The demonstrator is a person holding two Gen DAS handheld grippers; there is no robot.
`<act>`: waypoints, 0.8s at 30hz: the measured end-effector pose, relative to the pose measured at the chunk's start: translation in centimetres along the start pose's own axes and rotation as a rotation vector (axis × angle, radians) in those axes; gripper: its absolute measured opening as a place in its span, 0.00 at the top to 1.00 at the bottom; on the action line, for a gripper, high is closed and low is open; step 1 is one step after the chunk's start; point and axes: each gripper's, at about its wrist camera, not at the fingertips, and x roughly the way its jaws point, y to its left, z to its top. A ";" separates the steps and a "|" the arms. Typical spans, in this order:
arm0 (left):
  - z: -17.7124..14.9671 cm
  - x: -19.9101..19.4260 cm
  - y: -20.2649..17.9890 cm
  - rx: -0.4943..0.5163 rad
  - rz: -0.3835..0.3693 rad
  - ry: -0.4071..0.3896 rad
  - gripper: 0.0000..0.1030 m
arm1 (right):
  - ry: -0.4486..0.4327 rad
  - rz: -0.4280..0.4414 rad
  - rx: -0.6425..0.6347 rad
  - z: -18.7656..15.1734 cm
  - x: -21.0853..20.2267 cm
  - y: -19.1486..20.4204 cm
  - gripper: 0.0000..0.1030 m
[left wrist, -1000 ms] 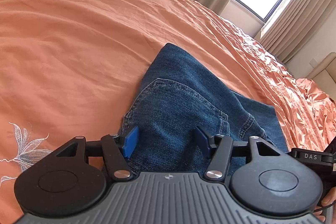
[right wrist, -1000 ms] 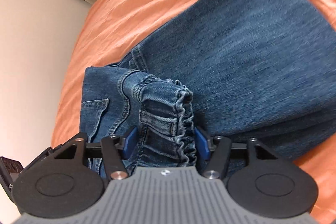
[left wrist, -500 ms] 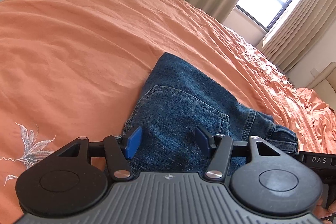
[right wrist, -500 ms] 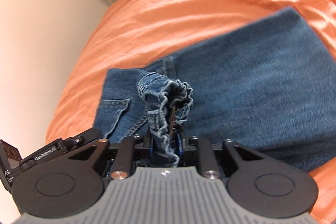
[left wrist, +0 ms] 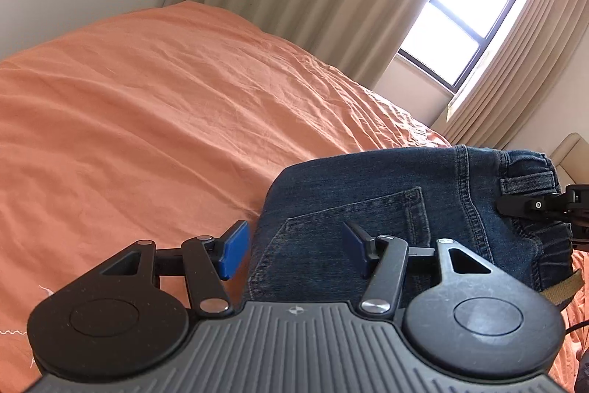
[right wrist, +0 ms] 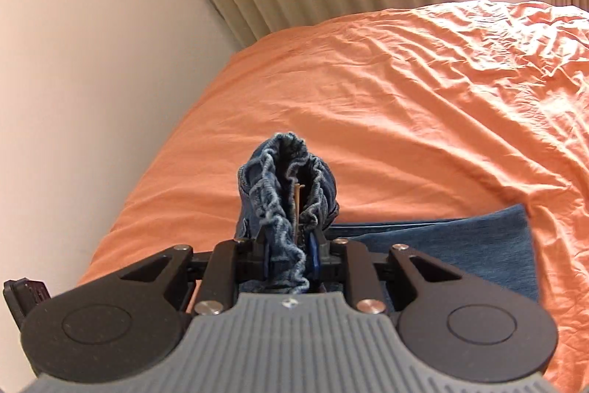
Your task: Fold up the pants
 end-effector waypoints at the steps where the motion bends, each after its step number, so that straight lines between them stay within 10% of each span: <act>1: -0.1 0.3 -0.2 0.004 -0.002 0.007 0.35 | 0.010 -0.025 0.014 0.0 0.2 -1.3 0.85; 8: -2.0 3.4 -1.3 0.051 -0.012 0.102 0.35 | 0.147 -0.228 0.164 -4.6 5.1 -11.7 0.85; 18: -2.6 4.9 -2.2 0.104 -0.009 0.145 0.35 | 0.058 -0.089 0.139 -3.0 3.2 -12.2 0.85; 24: -2.4 6.3 -4.1 0.115 -0.007 0.119 0.36 | 0.066 -0.170 0.148 -1.9 3.8 -14.9 0.85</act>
